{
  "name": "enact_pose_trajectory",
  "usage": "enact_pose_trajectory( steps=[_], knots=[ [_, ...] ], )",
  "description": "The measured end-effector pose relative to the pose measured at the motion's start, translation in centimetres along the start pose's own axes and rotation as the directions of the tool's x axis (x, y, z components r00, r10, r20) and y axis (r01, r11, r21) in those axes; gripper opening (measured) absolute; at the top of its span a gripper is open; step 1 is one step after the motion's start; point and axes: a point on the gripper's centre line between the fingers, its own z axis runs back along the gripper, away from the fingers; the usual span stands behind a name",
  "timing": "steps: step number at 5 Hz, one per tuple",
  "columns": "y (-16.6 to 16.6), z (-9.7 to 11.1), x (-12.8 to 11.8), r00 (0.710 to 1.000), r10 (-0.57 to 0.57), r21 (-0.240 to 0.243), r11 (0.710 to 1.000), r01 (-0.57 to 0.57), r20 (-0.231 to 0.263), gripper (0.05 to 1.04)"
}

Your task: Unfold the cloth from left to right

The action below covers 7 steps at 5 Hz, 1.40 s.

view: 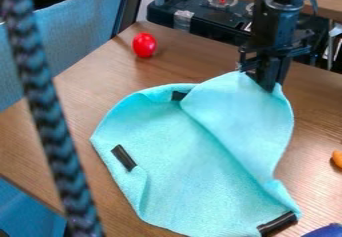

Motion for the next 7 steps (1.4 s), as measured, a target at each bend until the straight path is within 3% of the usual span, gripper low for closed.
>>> enact_pose_trajectory(
  steps=[3,5,6,7],
  knots=[
    [-3.0,-0.2,-0.5,1.000,0.007,-0.005,1.000,-0.006,0.003,0.055],
    [-5.0,-3.3,0.0,0.998,0.005,0.026,1.000,-0.007,0.056,0.076],
    [-5.2,-4.5,0.0,0.998,0.001,0.052,0.999,-0.004,0.057,0.226],
    [-5.5,-4.6,-0.4,0.996,-0.019,0.051,0.999,0.015,0.083,0.461]
  ],
)
